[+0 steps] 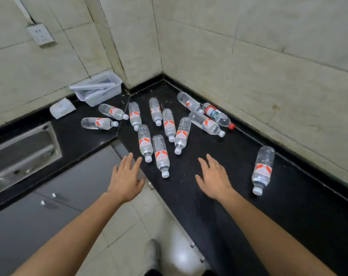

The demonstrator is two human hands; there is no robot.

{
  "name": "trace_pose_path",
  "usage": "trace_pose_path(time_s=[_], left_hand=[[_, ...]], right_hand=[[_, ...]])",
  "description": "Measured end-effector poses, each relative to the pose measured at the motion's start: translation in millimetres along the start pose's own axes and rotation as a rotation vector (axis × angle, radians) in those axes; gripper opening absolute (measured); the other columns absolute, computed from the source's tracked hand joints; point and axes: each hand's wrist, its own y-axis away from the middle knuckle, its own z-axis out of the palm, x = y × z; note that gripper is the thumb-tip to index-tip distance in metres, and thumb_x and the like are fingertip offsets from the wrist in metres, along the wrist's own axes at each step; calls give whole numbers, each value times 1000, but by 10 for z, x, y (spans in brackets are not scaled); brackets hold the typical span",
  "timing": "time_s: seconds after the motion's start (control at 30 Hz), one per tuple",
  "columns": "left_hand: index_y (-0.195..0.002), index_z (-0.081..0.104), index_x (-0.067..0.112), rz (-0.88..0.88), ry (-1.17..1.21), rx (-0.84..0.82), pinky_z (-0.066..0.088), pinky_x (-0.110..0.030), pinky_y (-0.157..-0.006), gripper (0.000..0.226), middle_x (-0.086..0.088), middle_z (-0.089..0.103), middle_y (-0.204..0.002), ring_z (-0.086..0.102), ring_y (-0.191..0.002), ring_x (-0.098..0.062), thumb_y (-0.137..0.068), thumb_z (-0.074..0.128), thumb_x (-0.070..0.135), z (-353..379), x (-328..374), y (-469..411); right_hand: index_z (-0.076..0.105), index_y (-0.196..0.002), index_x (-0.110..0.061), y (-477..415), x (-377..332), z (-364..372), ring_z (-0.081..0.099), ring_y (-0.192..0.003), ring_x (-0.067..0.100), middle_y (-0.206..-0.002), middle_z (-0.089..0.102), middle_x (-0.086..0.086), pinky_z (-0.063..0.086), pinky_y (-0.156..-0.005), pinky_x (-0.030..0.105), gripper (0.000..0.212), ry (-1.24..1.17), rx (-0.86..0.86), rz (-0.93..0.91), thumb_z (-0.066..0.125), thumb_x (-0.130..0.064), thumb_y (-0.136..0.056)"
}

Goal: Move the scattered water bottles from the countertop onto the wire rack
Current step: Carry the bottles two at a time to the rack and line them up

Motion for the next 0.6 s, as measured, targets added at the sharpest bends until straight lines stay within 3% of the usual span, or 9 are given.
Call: trace_pose_path(time_s=[0.27,0.4,0.47,0.6], left_hand=[[-160,8,18,175,-67,-129,19,-51,-122,82,-13,1,-168,3,-155,-33,-95,55,34,241,-607,-1590],[-158,18,14,343,-58,-211,21,-56,-121,86,-15,9,-167,5,-154,-34,-85,64,21,422,-809,-2182],[-159,14,14,445,-138,-236,15,-56,-122,91,-13,4,-168,-1,-155,-32,-85,66,18,533,-887,-2427],[-161,7,18,623,-266,-225,5,-53,-124,92,-10,-3,-169,-7,-156,-31,-88,63,11,667,-907,-2757]], right_hand=[[18,-161,-17,-1012,-657,465,20,-153,29,-167,19,13,26,-121,44,74,-114,-129,104,48,-49,-101],[12,-161,-21,-1342,-1092,684,34,-144,32,-160,28,10,37,-113,46,103,-315,-267,307,61,-69,-85],[5,-162,-22,-1463,-1275,804,37,-142,33,-158,27,11,39,-111,46,114,-364,-312,401,64,-74,-79],[1,-162,-19,-1596,-1383,1063,42,-140,35,-157,26,15,38,-111,43,105,-421,-354,599,70,-49,-89]])
